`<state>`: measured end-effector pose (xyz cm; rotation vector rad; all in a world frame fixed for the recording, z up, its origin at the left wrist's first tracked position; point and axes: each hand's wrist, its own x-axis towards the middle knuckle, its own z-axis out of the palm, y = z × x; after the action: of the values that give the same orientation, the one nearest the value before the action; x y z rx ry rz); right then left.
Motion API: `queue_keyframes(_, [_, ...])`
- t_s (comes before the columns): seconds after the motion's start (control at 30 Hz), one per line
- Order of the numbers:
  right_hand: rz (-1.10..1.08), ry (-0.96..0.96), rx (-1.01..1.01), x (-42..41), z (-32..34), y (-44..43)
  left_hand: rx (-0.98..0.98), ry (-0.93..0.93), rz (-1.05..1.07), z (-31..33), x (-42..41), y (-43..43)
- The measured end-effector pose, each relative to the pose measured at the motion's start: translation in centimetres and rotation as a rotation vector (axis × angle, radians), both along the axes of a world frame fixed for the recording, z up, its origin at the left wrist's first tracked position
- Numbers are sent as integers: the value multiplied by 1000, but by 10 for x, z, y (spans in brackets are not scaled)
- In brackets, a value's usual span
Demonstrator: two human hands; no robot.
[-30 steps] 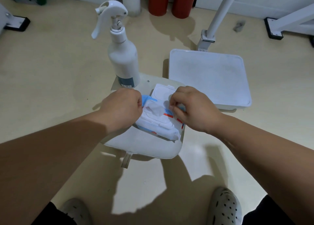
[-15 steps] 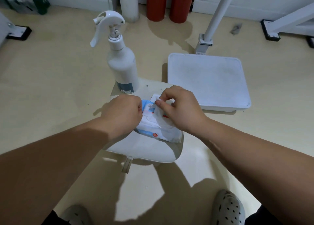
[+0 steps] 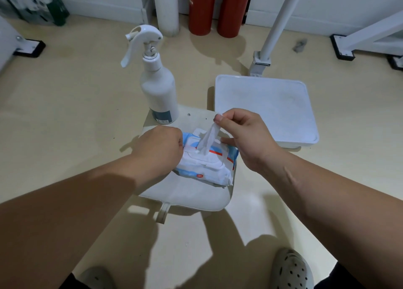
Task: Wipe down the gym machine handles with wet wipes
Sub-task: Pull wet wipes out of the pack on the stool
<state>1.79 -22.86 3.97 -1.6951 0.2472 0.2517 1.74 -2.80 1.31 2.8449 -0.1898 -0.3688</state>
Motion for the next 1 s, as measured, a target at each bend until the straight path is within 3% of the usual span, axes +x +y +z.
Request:
queue_keyframes(0.13, [219, -35, -294, -7, 2, 0, -15, 26, -11, 10, -1, -1])
queue_keyframes(0.27, [247, -97, -484, -8, 1, 10, -263, 4, -31, 26, -1, 3])
queue_keyframes(0.37, [207, -103, -407, -5, 0, 10, -333, -25, -41, 31, -6, 0])
queue_keyframes(0.5, [158, -4, -217, -2, 1, 3, -179, -58, -93, 20, -12, -4])
queue_keyframes(0.77, [2, 50, 75, 7, 22, -4, -57, 11, -132, 14, -7, -11])
queue_keyframes(1.0, [-133, -114, -62, 21, 40, -30, -116, -51, -142, 11, -11, -7])
